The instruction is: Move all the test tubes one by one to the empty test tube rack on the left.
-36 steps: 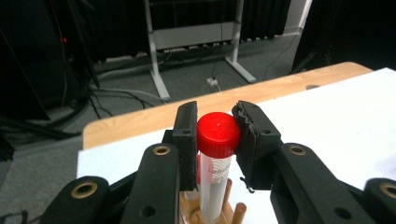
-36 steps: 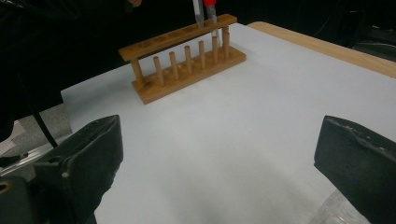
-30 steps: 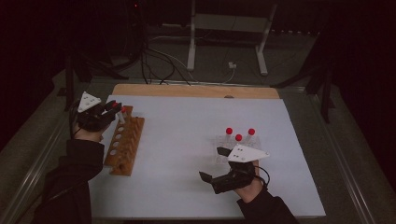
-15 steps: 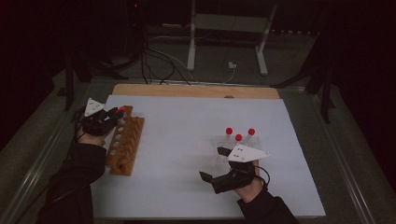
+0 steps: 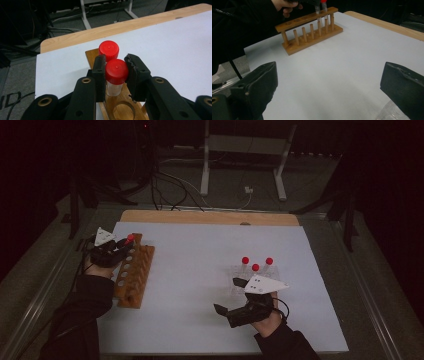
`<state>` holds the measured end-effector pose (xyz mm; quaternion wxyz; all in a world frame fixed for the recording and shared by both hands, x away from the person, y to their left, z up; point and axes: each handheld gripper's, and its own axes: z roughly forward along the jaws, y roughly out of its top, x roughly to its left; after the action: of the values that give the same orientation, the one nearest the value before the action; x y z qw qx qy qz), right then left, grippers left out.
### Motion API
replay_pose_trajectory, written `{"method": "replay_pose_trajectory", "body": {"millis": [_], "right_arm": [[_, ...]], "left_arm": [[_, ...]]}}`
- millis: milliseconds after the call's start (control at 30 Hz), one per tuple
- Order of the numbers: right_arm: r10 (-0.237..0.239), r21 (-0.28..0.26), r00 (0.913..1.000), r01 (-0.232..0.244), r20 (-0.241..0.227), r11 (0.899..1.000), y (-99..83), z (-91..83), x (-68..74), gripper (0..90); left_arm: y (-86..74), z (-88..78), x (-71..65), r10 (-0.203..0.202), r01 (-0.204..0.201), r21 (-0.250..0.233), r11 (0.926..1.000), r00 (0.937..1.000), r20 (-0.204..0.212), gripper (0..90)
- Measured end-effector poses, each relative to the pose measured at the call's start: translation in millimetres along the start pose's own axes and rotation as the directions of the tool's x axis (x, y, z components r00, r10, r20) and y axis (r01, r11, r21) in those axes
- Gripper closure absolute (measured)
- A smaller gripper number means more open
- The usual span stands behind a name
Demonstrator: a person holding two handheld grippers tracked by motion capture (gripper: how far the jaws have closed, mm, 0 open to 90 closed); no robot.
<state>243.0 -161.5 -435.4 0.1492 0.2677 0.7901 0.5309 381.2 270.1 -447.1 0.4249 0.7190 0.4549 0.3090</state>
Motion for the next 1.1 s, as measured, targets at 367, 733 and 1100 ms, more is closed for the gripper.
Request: {"method": "replay_pose_trajectory", "body": {"millis": [367,733,1100], "right_arm": [[0.0,-0.025,1.0,0.0,0.007,1.0,3.3,-6.6,-2.4,1.5],[0.022,-0.073,0.9965,-0.016,0.081,0.997,6.6,-24.9,-20.2,1.5],[0.023,-0.092,0.9699,-0.001,0.242,0.996,4.9,-48.2,-44.2,1.6]], "left_arm": [[8.7,-15.6,-4.8,-0.019,0.019,-0.005,0.9998,0.9996,0.022,39.4],[15.9,-48.4,-36.7,0.016,0.005,-0.101,0.9949,0.9782,0.207,2.6],[10.7,-66.5,-82.1,0.105,-0.047,-0.157,0.9865,0.9187,0.381,0.9]]}}
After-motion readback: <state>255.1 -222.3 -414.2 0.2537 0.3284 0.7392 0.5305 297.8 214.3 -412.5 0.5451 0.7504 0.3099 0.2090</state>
